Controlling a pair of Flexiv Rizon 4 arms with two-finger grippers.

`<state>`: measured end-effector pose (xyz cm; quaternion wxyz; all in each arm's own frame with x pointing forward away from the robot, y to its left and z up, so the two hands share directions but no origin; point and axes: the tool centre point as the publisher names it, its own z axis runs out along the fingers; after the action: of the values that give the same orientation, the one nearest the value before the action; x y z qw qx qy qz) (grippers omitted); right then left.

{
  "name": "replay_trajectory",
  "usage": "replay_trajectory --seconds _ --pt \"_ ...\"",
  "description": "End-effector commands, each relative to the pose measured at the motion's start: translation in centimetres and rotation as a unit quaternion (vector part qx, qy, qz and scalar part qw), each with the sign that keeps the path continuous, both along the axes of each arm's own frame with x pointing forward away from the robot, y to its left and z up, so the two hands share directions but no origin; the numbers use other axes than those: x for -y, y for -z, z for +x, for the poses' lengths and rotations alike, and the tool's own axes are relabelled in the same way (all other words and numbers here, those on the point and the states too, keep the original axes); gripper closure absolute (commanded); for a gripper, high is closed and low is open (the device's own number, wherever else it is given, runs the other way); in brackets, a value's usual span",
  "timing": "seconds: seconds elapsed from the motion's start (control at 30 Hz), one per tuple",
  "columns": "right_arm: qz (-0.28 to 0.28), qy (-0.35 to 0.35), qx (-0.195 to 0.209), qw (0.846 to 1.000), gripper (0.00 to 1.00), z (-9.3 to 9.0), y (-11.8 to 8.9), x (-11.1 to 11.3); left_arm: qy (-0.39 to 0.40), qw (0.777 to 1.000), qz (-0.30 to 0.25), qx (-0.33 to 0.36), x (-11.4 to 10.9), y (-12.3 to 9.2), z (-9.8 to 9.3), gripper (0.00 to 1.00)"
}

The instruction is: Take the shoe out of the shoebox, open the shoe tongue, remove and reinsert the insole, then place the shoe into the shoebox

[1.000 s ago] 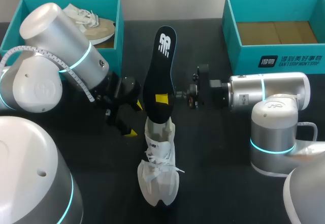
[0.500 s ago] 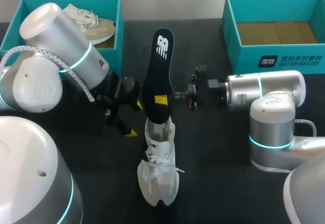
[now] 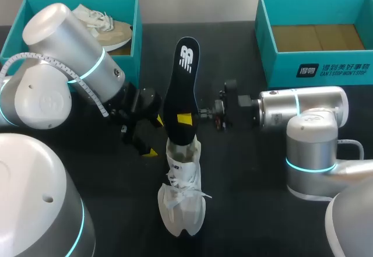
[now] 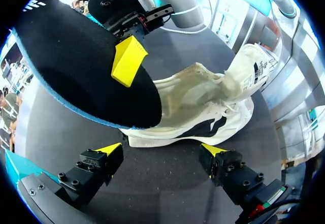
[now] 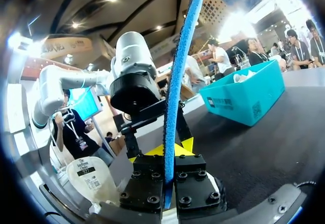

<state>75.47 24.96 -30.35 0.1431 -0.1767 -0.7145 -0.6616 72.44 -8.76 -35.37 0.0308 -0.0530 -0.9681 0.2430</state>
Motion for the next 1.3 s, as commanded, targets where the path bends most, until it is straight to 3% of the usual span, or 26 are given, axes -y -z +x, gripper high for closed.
replay_trajectory --seconds 0.03,0.43,1.3 --pt "-0.003 0.000 0.002 1.000 1.00 -0.2 0.3 0.2 0.000 1.000 0.000 0.000 0.0 0.1 0.0 0.00" --pt "0.002 -0.003 0.008 1.000 1.00 -0.4 0.8 0.6 0.000 1.000 0.000 0.000 0.0 0.1 0.0 0.00" --pt "-0.014 0.000 -0.058 0.998 1.00 -2.0 2.9 0.4 0.000 1.000 0.000 0.000 0.0 0.1 0.0 0.00"
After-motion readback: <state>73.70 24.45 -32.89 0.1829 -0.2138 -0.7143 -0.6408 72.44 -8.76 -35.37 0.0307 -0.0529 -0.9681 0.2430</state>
